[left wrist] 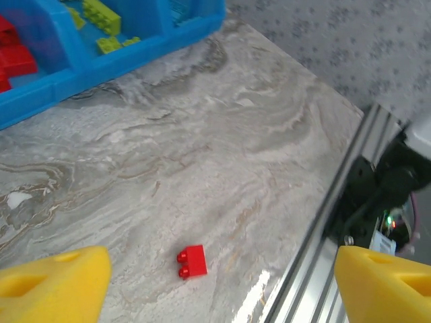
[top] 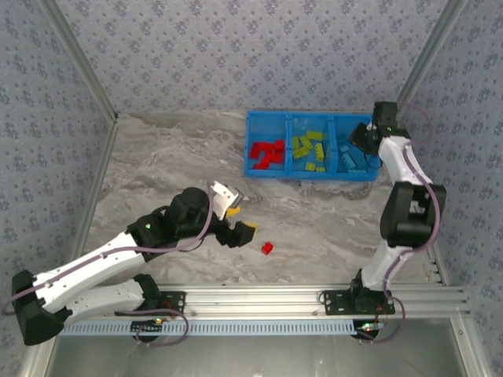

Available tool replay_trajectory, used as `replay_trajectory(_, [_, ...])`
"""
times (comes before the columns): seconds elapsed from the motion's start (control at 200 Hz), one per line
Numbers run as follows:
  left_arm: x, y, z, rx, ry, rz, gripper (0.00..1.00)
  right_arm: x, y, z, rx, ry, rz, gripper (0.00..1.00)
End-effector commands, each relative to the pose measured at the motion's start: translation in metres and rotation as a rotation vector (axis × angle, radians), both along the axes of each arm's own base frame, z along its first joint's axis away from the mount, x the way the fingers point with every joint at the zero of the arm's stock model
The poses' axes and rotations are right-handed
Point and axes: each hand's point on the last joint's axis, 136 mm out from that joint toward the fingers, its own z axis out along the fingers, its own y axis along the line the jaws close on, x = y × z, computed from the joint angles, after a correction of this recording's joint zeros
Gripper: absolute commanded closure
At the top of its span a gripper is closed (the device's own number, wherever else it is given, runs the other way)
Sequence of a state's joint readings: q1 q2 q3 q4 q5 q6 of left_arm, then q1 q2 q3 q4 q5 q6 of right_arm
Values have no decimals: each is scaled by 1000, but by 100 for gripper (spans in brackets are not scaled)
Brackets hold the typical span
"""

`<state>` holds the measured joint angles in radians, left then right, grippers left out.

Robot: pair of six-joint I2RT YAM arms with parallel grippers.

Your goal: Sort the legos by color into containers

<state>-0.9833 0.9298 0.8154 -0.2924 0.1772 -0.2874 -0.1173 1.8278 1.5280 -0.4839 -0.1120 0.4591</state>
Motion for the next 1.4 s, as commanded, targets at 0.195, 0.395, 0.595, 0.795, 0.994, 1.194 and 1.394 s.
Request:
replay_trajectory(0.195, [-19,4,-9,58,-36,-104,9,13,-2,31,-83,53,29,40])
replay_trajectory(0.395, [-30,-3,-12,68,-81,-213,8,-48,33,41,68,83,117,38])
replay_trajectory(0.595, [-12,-21,-38,176,10,-62,9,-131,86,36,65,94,232,34])
replay_trajectory(0.795, [1,-47,-99,382,229,137,20,-215,110,40,82,85,284,22])
replay_trajectory(0.994, [-5,-76,-149,499,279,136,29,-269,114,46,119,97,335,12])
replay_trajectory(1.194, [2,-81,-183,624,255,161,41,-281,120,58,133,98,382,10])
replay_trajectory(1.394, [9,-78,-198,672,227,186,58,-297,145,66,254,116,492,8])
